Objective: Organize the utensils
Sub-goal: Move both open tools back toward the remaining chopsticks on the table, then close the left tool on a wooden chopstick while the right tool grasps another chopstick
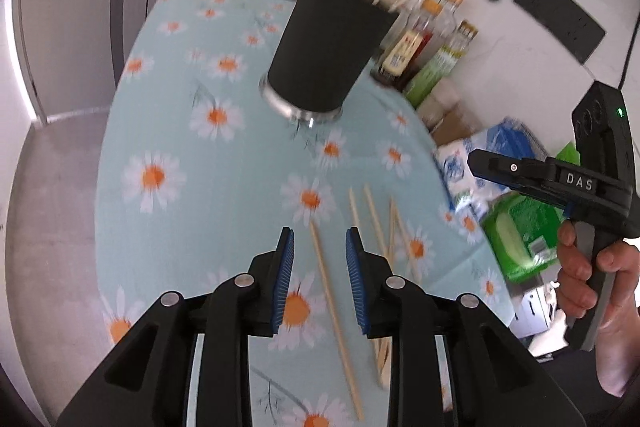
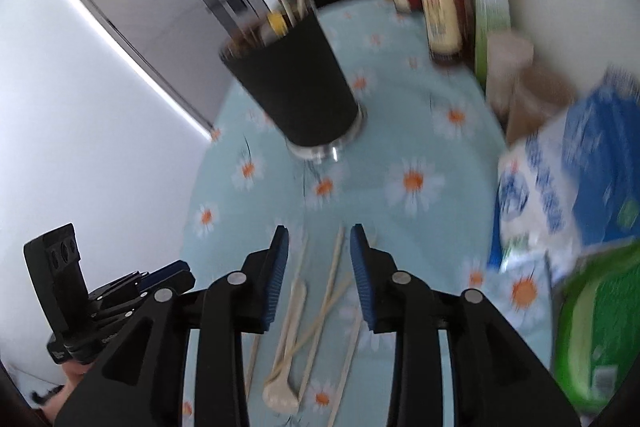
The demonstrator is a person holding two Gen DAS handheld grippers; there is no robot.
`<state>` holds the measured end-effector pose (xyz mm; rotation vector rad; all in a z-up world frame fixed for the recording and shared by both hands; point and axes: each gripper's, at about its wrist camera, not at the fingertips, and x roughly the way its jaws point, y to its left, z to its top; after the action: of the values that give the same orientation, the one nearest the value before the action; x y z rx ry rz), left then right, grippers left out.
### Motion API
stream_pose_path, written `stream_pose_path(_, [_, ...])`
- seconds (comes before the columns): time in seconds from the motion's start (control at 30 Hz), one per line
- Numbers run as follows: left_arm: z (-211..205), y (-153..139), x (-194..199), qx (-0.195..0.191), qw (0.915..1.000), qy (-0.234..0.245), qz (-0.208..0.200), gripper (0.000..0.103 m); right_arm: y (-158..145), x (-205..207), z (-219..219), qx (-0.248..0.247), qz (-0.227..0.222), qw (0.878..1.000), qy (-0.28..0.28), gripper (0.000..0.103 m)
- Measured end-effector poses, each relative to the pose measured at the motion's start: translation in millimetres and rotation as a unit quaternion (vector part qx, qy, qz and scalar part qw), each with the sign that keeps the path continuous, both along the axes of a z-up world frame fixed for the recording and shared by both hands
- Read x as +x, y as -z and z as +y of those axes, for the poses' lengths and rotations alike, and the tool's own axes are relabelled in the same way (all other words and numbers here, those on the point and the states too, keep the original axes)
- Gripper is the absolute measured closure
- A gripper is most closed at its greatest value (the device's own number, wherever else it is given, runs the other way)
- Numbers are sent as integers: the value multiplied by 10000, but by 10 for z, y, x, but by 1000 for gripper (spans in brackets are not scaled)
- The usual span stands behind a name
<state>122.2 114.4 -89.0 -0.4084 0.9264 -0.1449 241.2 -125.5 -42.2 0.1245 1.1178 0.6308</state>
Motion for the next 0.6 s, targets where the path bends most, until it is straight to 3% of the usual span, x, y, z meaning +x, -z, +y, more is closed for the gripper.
stream_pose_path(0.1, [2,152,-64,-113,9997,72,217,77,187,-36,77,-336,535,9980,-34,70])
stream_pose_path(0.27, [38,323,-163,-232,9987,154,434,77,417,-83,166,-957,920,9911,-44,70])
stream_pose_path(0.6, [164,468,-293,-455,9972,203,559,77,850,-67,362,-1993,1736,9644,21,80])
